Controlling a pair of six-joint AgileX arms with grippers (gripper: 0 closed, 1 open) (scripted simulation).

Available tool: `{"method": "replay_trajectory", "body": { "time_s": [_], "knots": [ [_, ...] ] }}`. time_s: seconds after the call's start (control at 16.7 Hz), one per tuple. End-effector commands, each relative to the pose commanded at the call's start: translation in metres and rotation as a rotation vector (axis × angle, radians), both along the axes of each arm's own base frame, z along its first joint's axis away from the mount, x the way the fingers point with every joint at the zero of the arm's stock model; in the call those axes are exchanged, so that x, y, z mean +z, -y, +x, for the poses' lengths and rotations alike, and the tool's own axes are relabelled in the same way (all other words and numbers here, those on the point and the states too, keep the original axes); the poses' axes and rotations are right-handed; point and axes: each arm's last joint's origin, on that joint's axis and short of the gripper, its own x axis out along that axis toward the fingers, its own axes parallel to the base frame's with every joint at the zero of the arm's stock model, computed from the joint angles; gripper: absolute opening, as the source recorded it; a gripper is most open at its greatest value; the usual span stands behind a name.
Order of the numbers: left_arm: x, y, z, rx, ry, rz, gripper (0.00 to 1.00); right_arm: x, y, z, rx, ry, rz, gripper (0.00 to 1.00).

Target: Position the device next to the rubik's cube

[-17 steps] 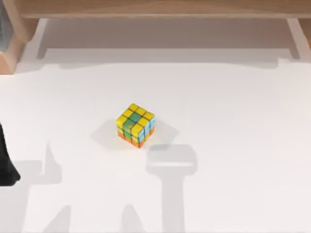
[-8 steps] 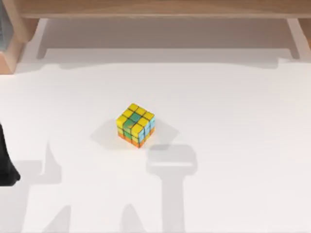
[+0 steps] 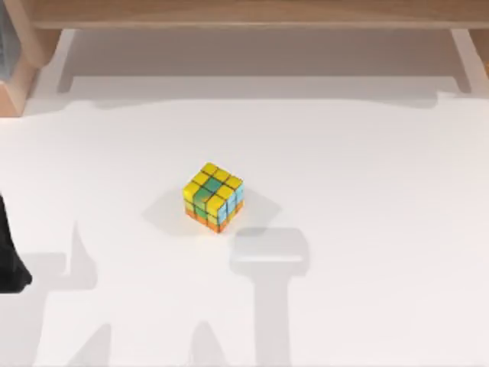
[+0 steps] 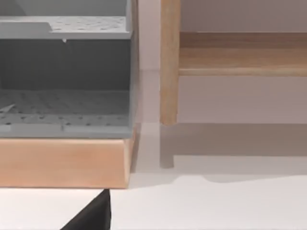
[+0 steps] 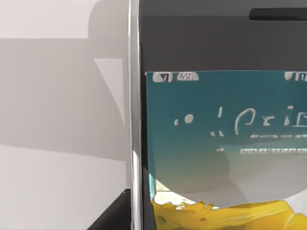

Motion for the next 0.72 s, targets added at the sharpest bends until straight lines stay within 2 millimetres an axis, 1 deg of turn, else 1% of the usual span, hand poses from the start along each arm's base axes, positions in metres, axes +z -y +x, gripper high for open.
{"method": "replay_trajectory", "body": {
  "time_s": [0.12,0.3,0.42,0.54,0.72],
  "knots": [
    [0.000,0.000,0.000,0.000,0.000,0.000,1.00,0.004,0.000,0.002,0.001,0.013,-0.011,0.00],
    [0.000,0.000,0.000,0.000,0.000,0.000,1.00,0.023,-0.002,0.018,0.007,0.068,-0.055,0.00],
    [0.000,0.000,0.000,0.000,0.000,0.000,1.00,0.036,-0.008,0.036,0.015,0.103,-0.074,0.00],
    [0.000,0.000,0.000,0.000,0.000,0.000,1.00,0.049,-0.018,0.057,0.026,0.135,-0.084,0.00],
    [0.000,0.000,0.000,0.000,0.000,0.000,1.00,0.067,-0.044,0.093,0.046,0.174,-0.081,0.00]
  ]
}}
